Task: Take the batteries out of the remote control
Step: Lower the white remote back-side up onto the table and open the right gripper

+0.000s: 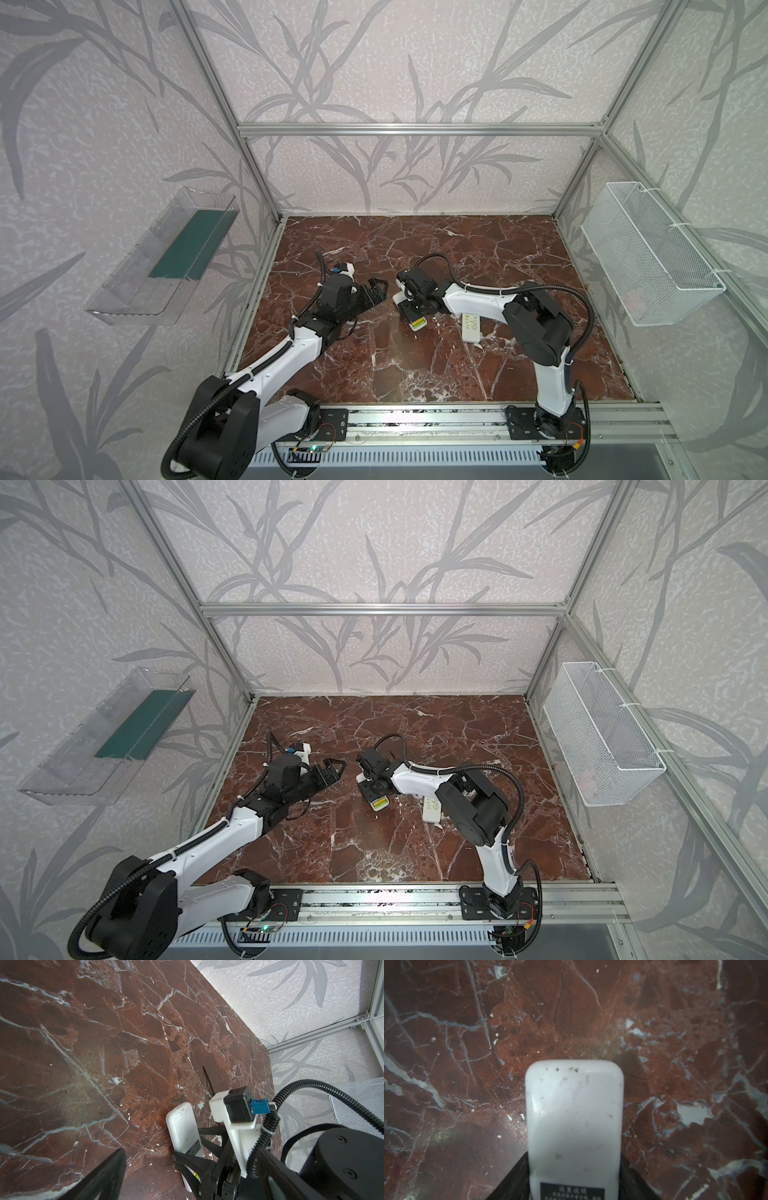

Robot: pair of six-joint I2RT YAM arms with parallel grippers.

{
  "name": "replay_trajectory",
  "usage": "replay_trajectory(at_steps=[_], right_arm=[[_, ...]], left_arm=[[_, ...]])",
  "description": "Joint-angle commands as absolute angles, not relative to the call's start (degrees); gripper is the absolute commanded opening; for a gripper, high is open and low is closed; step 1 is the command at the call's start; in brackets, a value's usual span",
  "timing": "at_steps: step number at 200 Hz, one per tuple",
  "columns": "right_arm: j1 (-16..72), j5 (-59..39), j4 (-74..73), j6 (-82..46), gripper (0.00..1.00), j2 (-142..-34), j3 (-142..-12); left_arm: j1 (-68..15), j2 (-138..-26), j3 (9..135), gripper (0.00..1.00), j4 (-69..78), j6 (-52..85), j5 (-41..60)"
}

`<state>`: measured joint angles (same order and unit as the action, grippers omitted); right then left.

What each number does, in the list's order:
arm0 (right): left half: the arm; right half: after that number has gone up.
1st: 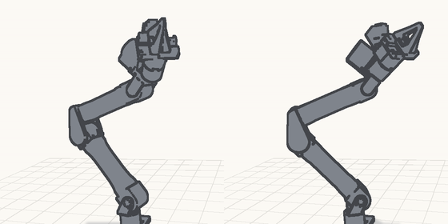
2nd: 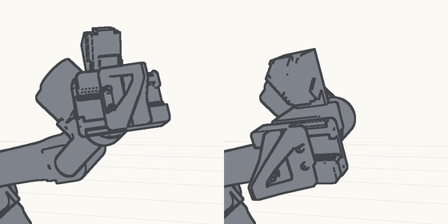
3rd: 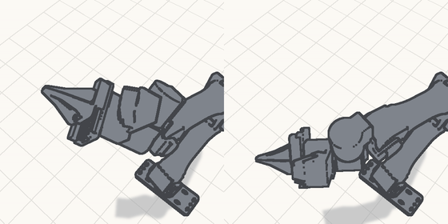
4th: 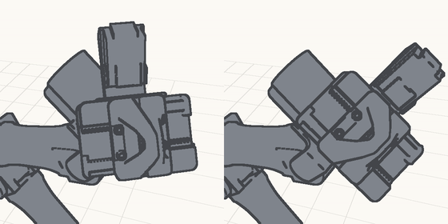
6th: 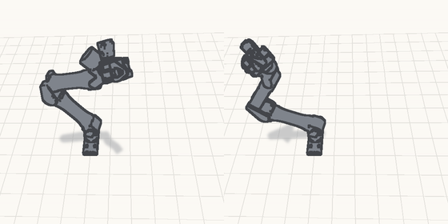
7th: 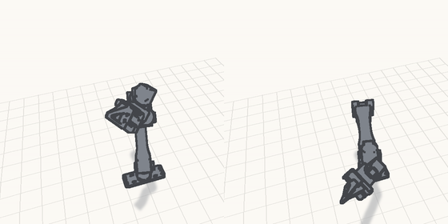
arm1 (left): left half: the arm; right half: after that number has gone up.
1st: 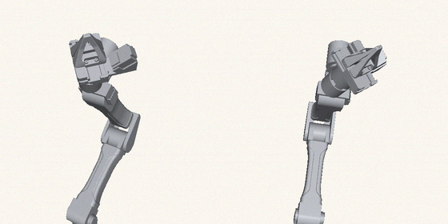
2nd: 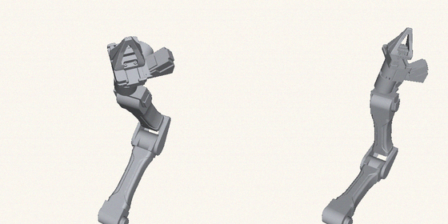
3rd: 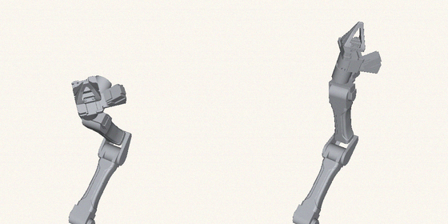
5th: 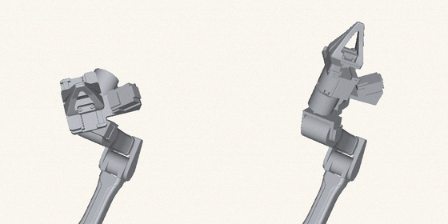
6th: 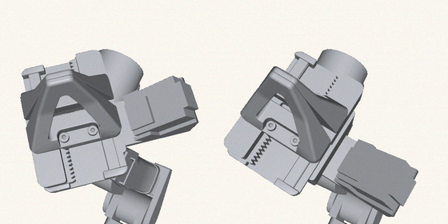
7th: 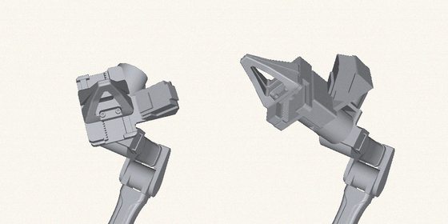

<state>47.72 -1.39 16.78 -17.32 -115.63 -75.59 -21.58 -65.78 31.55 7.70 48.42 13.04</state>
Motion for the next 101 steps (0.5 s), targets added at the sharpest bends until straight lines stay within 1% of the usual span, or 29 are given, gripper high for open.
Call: replay_trajectory(at_steps=[1,51,101], right_arm=[[48.0,0.2,21.3,-16.7,0.63,-117.7,-77.4],[48.6,3.3,24.3,-14.7,0.68,-118.9,-80.0],[48.0,0.3,24.0,-12.9,0.75,-114.4,-76.9]], left_arm=[[-21.5,-65.0,31.0,0.97,7.8,47.9,11.7],[-21.5,-65.2,31.3,0.97,7.5,47.5,11.6],[-21.5,-65.2,31.8,0.97,6.5,47.0,11.8]])
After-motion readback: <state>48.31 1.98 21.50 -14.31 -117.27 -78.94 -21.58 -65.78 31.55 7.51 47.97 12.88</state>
